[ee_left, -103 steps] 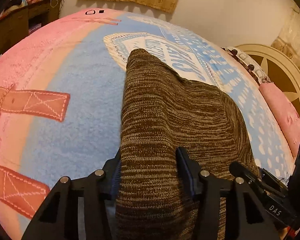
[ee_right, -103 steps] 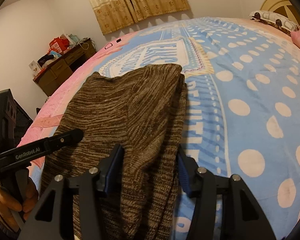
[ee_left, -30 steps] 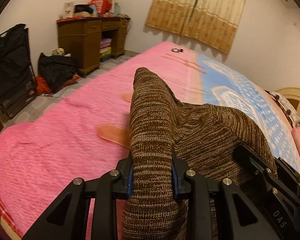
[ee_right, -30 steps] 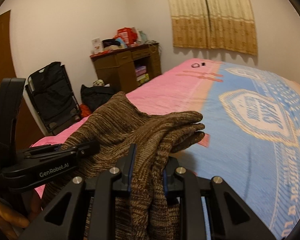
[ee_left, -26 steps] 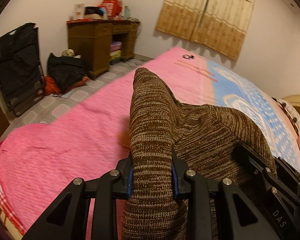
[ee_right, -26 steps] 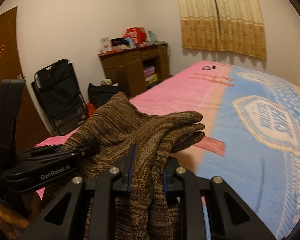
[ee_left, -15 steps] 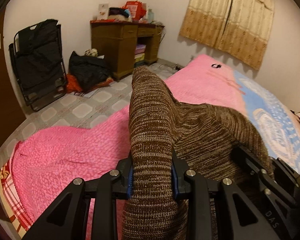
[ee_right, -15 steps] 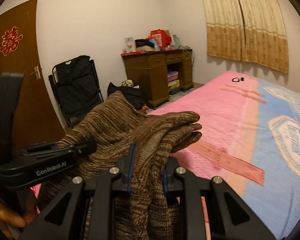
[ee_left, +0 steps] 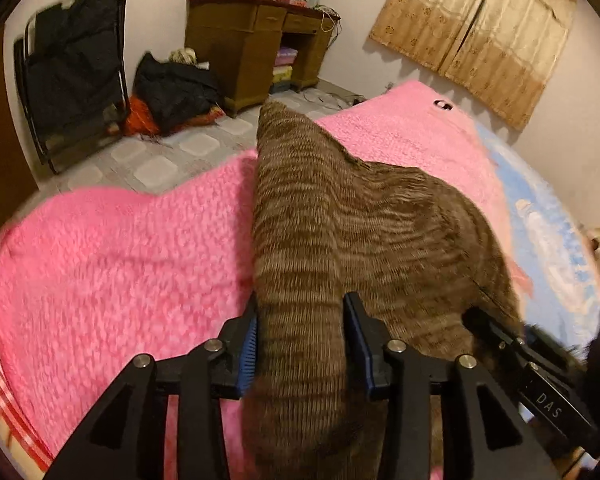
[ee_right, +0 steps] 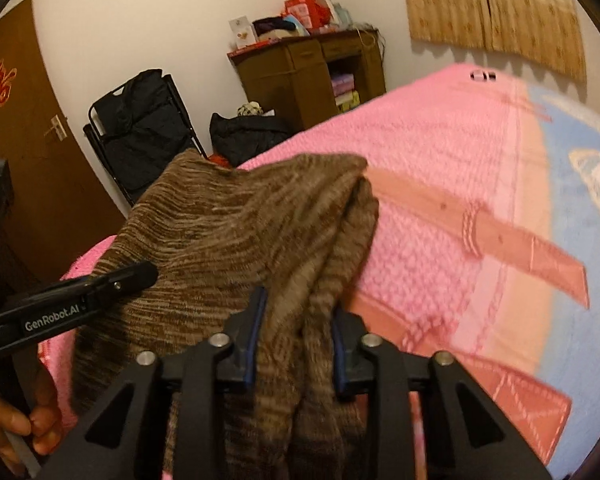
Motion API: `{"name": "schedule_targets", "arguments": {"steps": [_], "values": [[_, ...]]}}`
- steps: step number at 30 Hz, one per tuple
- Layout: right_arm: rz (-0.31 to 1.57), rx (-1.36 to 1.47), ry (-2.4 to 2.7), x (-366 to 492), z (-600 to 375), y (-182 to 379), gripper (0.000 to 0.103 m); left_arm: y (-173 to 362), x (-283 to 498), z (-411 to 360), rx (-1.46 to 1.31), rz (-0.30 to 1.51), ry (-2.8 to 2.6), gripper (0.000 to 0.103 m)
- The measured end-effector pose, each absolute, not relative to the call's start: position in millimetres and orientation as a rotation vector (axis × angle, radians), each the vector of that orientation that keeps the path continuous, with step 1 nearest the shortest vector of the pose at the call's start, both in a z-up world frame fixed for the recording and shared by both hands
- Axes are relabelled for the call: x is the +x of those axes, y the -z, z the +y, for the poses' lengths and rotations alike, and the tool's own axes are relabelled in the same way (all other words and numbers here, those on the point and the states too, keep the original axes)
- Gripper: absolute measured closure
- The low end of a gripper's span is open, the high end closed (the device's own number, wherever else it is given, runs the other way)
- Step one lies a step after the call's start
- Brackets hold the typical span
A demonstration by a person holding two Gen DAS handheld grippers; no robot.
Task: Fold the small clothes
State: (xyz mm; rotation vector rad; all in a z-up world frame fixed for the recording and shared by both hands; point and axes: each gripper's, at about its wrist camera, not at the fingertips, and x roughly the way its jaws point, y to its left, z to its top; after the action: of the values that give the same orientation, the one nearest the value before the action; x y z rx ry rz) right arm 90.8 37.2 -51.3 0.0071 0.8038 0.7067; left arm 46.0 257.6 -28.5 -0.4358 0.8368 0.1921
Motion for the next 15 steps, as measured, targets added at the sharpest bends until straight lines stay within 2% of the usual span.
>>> {"name": "schedule_targets", "arguments": {"steps": [3,4,9,10,12,13,14,15], "values": [[0.838,0.095,-0.748,78.2,20.4,49.1,0.055,27.9,28.8,261.4,-0.516,0.836,-0.15,0.046],[0.856,0.134,-0.764,73.6,13.1,49.9,0.049,29.7,24.0,260.0,-0.539,0.847,-0.136,0.045],[0.931,0.166,-0.738,58.1,0.6,64.4,0.048,34.6,8.2,248.5,-0.548,0.833,-0.093,0.042],[0.928,0.178,-0.742,54.3,-0.9,67.4,0.049,34.5,8.4,245.3,-0.531,0.832,-0.098,0.042],[0.909,0.147,-0.729,46.1,1.7,67.2,0.067,32.7,12.8,238.3,-0.49,0.827,-0.105,0.042],[0.913,0.13,-0.73,43.9,4.1,66.8,0.079,32.2,14.7,235.4,-0.473,0.829,-0.098,0.044],[0.916,0.132,-0.735,43.7,4.4,64.8,0.081,31.9,15.8,235.7,-0.464,0.833,-0.095,0.052],[0.921,0.143,-0.736,44.2,3.3,62.4,0.082,30.9,16.2,236.3,-0.454,0.847,-0.091,0.072]]}}
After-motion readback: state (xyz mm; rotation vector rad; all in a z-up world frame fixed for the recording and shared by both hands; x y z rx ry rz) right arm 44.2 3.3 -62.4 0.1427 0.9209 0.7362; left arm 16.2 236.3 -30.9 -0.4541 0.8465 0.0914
